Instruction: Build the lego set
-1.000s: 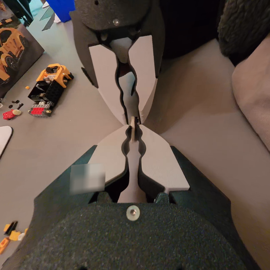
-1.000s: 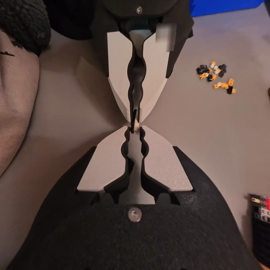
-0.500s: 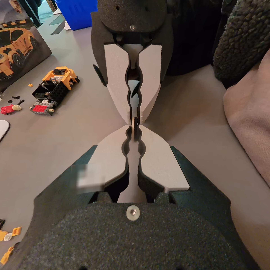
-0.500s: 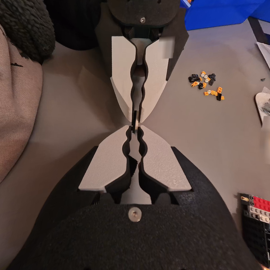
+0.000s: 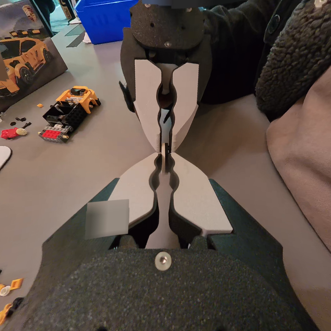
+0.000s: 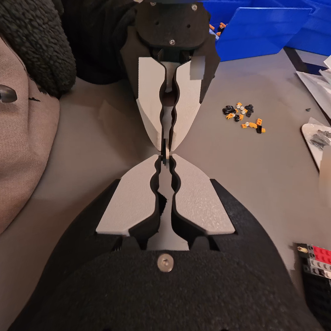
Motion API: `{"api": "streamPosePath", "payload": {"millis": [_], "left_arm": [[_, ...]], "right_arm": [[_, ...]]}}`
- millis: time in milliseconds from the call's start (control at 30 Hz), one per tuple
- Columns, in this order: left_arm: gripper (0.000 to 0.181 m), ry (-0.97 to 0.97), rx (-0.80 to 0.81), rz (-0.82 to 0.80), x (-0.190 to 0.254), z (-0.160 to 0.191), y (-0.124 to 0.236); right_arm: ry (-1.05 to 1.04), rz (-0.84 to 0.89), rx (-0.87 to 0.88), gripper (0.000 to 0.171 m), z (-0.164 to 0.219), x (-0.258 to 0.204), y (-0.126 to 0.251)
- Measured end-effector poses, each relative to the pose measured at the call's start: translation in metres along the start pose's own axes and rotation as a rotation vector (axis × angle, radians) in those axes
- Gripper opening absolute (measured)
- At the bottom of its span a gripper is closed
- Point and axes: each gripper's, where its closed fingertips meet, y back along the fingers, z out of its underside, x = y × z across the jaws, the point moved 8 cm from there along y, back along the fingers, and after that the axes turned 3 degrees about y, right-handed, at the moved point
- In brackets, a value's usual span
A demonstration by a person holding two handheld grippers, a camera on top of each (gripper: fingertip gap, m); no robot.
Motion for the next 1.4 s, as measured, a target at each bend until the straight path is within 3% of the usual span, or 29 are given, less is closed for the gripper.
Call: {"api": "streamPosePath", "payload": {"millis": [33,200,300,467,667,733,933,1233,1400], "left_arm": [[0.006,0.021,0.008,0.013,-0.001,0.0,0.0],[0.007,0.014,0.113,-0.002,-0.003,-0.003,0.005],[0.025,-0.072,0.103,-0.098,-0.007,-0.004,0.009],[0.026,-0.246,0.107,-0.275,-0.005,-0.011,0.011],[0.025,-0.359,0.13,-0.321,0.003,-0.019,0.014],[0.017,-0.376,0.119,-0.307,0.005,-0.018,0.013],[0.016,-0.336,0.111,-0.295,0.004,-0.018,0.014],[0.016,-0.052,0.182,-0.174,-0.012,-0.01,0.018],[0.017,0.067,0.194,-0.097,-0.017,-0.004,0.017]], "right_arm": [[-0.012,-0.009,0.009,0.008,0.0,0.0,0.0],[-0.231,-0.09,0.096,0.008,0.001,0.011,0.008],[-0.464,-0.152,0.219,0.008,0.005,0.026,0.017],[-0.846,-0.386,0.436,0.008,0.006,0.035,0.02],[-1.064,-0.525,0.455,0.008,0.012,0.034,0.01],[-1.078,-0.538,0.446,0.008,0.012,0.033,0.008],[-1.052,-0.518,0.458,0.008,0.013,0.034,0.008],[-0.553,-0.158,0.342,0.023,0.006,0.032,0.015],[-0.415,-0.092,0.232,0.025,0.003,0.022,0.006]]}}
